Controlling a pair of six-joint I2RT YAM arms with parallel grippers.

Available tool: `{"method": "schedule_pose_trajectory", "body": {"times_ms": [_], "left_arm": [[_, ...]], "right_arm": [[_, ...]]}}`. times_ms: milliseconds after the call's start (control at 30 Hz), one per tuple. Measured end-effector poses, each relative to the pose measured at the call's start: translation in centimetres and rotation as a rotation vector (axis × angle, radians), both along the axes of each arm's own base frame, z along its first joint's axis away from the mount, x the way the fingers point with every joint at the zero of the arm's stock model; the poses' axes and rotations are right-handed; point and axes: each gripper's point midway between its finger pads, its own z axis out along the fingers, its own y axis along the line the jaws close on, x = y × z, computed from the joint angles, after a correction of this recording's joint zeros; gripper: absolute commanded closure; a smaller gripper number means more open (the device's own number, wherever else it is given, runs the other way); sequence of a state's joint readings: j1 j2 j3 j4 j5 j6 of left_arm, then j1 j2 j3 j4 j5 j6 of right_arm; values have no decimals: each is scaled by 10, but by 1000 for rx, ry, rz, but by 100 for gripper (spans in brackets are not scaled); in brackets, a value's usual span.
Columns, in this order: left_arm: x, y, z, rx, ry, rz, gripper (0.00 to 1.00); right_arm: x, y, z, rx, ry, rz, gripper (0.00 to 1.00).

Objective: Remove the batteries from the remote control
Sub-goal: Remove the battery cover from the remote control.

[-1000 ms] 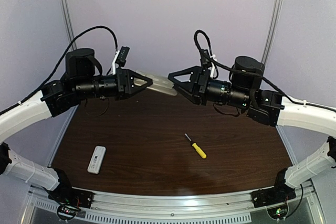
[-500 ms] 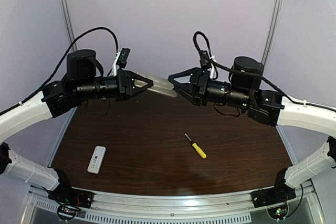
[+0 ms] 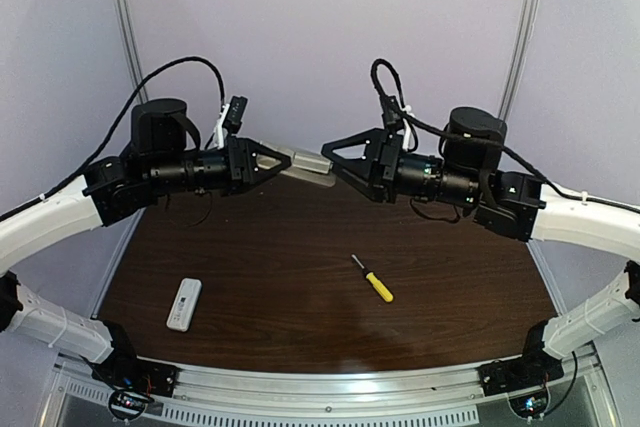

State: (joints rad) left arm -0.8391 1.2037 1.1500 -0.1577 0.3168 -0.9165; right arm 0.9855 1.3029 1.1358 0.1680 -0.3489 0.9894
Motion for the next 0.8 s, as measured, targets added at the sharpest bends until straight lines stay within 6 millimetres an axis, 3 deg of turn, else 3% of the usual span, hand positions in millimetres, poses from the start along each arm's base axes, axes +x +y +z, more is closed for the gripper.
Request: {"method": "schedule_pose_trajectory", "body": {"times_ms": [267, 800], "left_arm": [[4, -5, -23, 40, 39, 13, 100], [6, -5, -24, 38, 37, 20, 100]], "right_arm": [[-24, 3, 16, 40, -28, 97, 32], [-27, 6, 9, 20, -32, 120, 32]]}}
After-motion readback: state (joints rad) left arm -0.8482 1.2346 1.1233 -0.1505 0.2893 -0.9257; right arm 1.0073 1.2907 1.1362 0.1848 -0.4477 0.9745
